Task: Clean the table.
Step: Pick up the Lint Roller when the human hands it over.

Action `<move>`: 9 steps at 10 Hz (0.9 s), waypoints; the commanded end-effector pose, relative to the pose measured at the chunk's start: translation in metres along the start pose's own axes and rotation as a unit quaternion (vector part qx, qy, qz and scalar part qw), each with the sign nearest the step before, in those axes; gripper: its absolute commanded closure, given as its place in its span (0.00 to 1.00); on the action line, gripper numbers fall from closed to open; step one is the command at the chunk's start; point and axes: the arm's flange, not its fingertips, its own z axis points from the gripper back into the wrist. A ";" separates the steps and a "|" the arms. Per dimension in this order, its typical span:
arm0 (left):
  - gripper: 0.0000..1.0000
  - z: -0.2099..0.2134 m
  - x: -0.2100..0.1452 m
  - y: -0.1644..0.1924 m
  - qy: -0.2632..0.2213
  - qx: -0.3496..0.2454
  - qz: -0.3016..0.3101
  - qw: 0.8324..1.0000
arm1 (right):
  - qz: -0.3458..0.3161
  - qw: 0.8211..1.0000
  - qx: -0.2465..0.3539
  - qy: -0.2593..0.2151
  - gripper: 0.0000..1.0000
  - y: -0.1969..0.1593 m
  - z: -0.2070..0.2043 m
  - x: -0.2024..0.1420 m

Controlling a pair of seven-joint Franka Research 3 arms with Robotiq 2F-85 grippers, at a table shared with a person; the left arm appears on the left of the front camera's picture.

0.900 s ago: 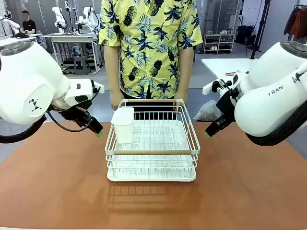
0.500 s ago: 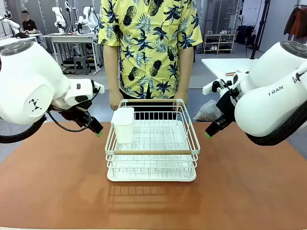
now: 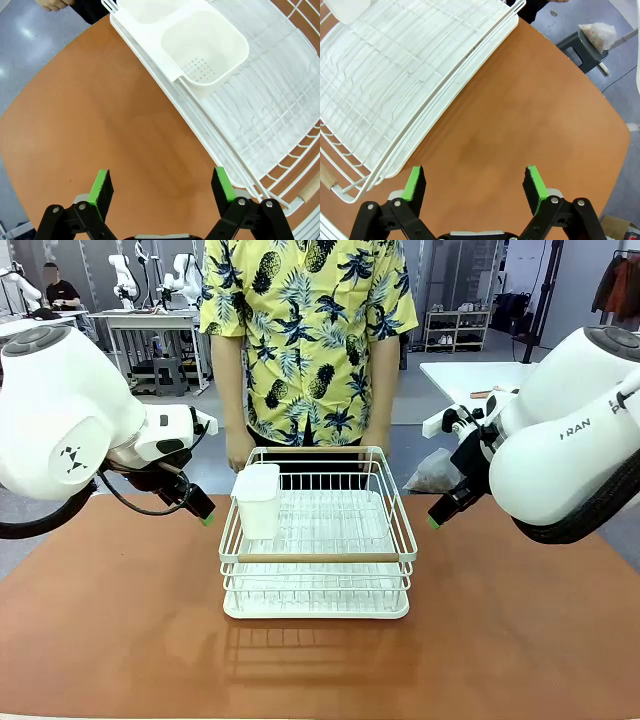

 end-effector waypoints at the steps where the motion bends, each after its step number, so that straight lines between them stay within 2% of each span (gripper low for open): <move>1: 0.00 0.000 0.000 0.000 0.000 0.000 0.001 1.000 | 0.000 1.000 0.000 0.000 0.00 0.000 0.000 0.000; 4: 0.00 0.000 0.000 0.000 0.000 0.000 0.000 1.000 | 0.000 1.000 0.000 0.000 0.00 0.000 0.000 0.000; 5: 0.00 0.023 0.017 0.016 -0.021 -0.039 0.020 0.999 | -0.026 1.000 0.013 -0.002 0.00 -0.013 0.020 0.014; 6: 0.00 0.052 0.030 0.040 -0.024 -0.120 0.066 0.990 | -0.057 0.996 0.065 -0.003 0.00 -0.032 0.045 0.027; 7: 0.00 0.077 0.031 0.062 -0.029 -0.204 0.091 0.974 | -0.092 0.988 0.125 -0.005 0.00 -0.051 0.063 0.036; 8: 0.00 0.100 0.027 0.088 -0.038 -0.251 0.126 0.959 | -0.137 0.972 0.190 -0.005 0.00 -0.075 0.077 0.042; 9: 0.00 0.124 0.017 0.112 -0.064 -0.335 0.145 0.929 | -0.174 0.954 0.245 -0.002 0.00 -0.097 0.090 0.045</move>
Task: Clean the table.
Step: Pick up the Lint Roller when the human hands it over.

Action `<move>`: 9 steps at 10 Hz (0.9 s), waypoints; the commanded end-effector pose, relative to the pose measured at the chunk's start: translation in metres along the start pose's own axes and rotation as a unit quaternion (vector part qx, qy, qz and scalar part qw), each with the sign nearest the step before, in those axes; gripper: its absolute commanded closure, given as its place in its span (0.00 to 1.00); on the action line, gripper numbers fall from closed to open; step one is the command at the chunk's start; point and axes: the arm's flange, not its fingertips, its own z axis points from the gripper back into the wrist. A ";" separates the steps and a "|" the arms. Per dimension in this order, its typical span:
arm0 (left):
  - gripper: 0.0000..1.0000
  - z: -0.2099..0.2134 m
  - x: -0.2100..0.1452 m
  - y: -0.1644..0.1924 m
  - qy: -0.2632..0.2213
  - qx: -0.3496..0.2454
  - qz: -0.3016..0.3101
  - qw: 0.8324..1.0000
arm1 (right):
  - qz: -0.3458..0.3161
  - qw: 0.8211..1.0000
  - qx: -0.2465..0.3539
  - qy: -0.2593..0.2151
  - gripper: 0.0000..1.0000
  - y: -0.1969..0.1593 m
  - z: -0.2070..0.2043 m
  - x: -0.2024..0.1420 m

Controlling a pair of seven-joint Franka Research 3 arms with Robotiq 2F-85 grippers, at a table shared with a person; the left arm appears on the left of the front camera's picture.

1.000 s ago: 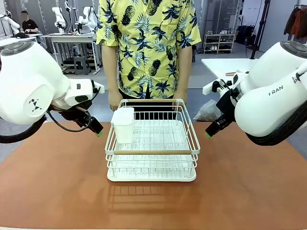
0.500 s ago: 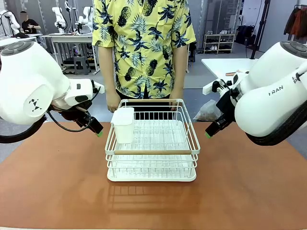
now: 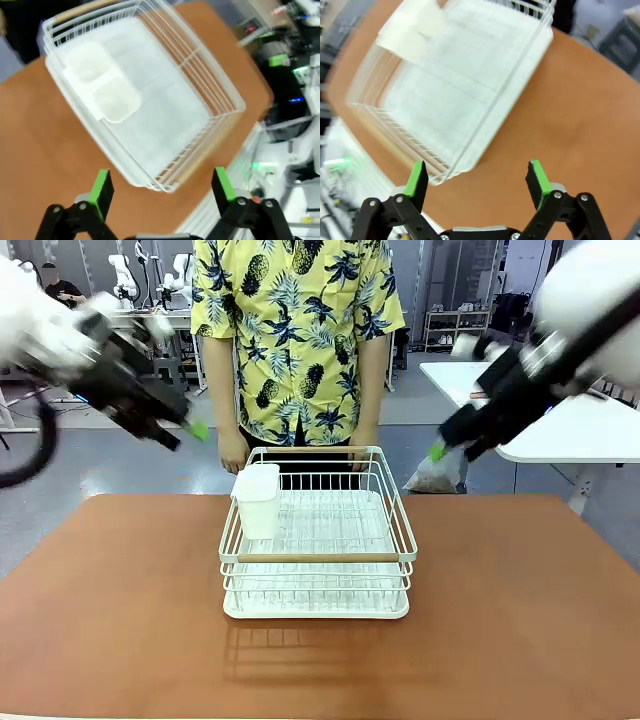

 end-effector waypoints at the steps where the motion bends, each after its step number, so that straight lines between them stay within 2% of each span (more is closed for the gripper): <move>1: 0.00 0.075 -0.010 0.054 -0.044 -0.127 0.085 0.987 | -0.105 0.987 0.118 0.000 0.00 -0.058 0.046 0.011; 2: 0.00 0.106 -0.026 0.072 -0.107 -0.171 0.120 0.972 | -0.151 0.976 0.158 -0.015 0.00 -0.080 0.068 0.003; 3: 0.00 0.128 -0.048 0.089 -0.146 -0.172 0.142 0.964 | -0.198 0.960 0.194 -0.036 0.00 -0.109 0.083 -0.009; 4: 0.00 0.150 -0.074 0.103 -0.157 -0.170 0.160 0.960 | -0.226 0.948 0.219 -0.049 0.00 -0.132 0.101 -0.026; 5: 0.00 0.172 -0.101 0.117 -0.175 -0.149 0.174 0.958 | -0.257 0.940 0.214 -0.064 0.00 -0.159 0.122 -0.045; 7: 0.00 0.215 -0.146 0.145 -0.222 -0.106 0.246 0.937 | -0.322 0.926 0.178 -0.086 0.00 -0.203 0.160 -0.086; 9: 0.00 0.250 -0.182 0.163 -0.252 -0.063 0.302 0.917 | -0.371 0.913 0.146 -0.084 0.00 -0.236 0.181 -0.120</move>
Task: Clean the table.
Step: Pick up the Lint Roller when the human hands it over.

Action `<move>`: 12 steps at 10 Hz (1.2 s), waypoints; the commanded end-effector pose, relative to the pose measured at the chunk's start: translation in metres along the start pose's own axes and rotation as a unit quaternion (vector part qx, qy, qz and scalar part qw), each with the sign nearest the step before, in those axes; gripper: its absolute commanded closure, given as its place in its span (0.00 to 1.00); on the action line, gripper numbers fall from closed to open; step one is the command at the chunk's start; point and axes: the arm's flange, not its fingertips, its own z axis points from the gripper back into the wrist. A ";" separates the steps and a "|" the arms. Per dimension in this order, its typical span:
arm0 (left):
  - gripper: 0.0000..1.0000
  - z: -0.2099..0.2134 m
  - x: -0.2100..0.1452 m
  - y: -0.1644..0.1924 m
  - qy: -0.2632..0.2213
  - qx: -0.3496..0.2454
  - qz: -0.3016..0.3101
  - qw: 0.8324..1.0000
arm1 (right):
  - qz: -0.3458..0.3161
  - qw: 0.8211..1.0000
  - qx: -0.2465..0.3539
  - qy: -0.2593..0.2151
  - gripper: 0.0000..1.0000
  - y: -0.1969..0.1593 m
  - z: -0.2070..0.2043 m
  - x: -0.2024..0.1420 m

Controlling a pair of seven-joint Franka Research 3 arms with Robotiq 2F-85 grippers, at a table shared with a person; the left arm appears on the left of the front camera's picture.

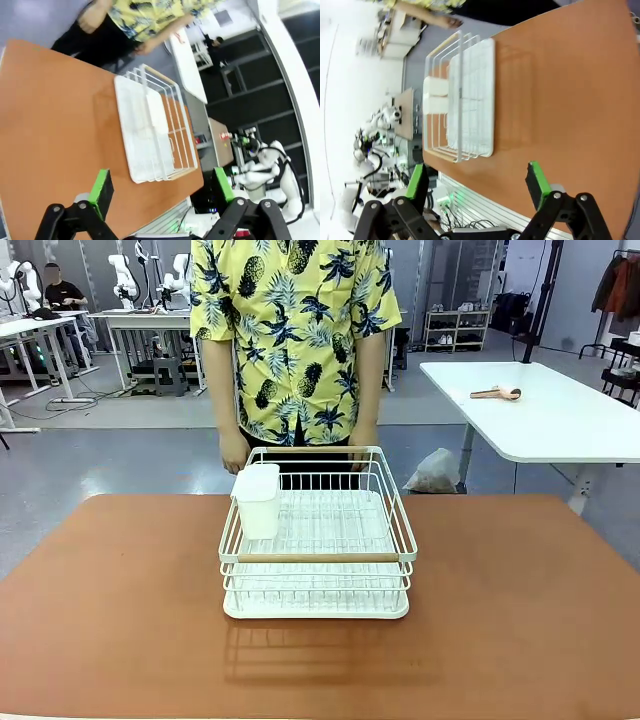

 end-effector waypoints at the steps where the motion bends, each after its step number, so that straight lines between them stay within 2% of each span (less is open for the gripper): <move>1: 0.00 0.021 -0.001 -0.008 -0.038 0.015 0.020 0.999 | -0.031 0.999 -0.026 0.005 0.00 -0.005 0.010 0.000; 4: 0.00 0.043 -0.006 -0.009 -0.055 0.027 0.023 0.998 | -0.061 0.998 -0.028 -0.016 0.00 -0.032 0.031 -0.002; 6: 0.00 0.034 -0.003 -0.011 -0.054 0.041 0.029 0.997 | -0.050 0.998 -0.034 -0.005 0.00 -0.031 0.025 -0.004; 7: 0.00 0.046 -0.006 -0.003 -0.050 0.039 0.013 0.998 | -0.047 0.998 -0.029 -0.023 0.00 -0.042 0.031 -0.005; 12: 0.00 0.046 -0.006 -0.003 -0.050 0.039 0.013 0.998 | -0.047 0.998 -0.029 -0.023 0.00 -0.042 0.031 -0.005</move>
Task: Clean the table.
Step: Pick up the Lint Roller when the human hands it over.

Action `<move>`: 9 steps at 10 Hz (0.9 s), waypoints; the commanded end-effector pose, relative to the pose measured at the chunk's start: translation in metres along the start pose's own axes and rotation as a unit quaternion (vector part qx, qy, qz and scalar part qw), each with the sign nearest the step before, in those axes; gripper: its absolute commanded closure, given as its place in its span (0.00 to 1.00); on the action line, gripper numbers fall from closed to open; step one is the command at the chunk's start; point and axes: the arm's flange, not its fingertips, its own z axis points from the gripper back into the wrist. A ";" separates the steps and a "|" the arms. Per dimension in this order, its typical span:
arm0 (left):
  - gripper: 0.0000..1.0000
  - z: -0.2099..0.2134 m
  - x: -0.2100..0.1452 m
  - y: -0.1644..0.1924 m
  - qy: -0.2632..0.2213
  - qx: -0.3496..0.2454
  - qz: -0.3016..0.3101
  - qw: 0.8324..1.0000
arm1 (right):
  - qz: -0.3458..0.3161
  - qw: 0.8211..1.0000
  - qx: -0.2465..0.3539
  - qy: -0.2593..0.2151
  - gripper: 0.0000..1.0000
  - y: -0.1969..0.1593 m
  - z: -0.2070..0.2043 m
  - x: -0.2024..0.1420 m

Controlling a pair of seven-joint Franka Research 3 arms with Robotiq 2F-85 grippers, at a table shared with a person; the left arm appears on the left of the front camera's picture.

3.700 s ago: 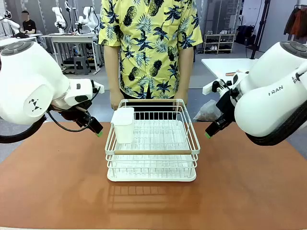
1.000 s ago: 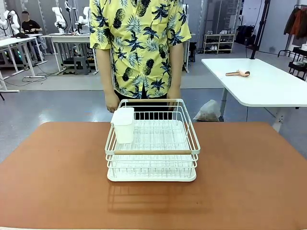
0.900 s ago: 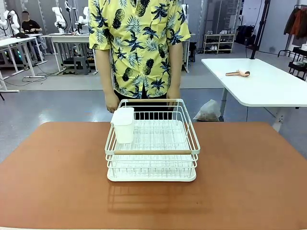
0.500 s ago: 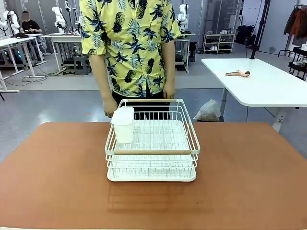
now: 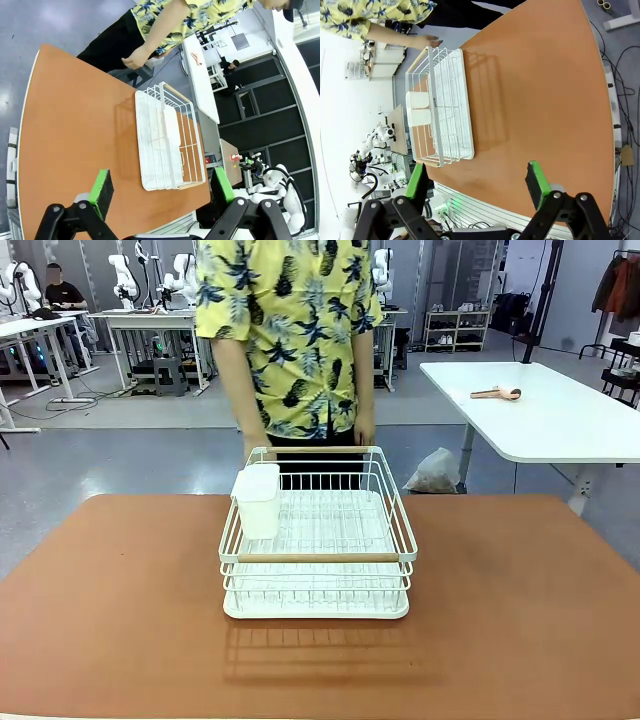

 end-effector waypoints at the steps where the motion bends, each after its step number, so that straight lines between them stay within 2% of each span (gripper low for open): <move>1: 0.00 0.003 -0.001 0.001 -0.003 -0.004 -0.005 1.000 | 0.001 1.000 0.002 -0.001 0.00 0.001 0.001 0.000; 9: 0.00 0.003 -0.001 0.001 -0.003 -0.004 -0.005 1.000 | 0.001 1.000 0.002 -0.001 0.00 0.001 0.001 0.000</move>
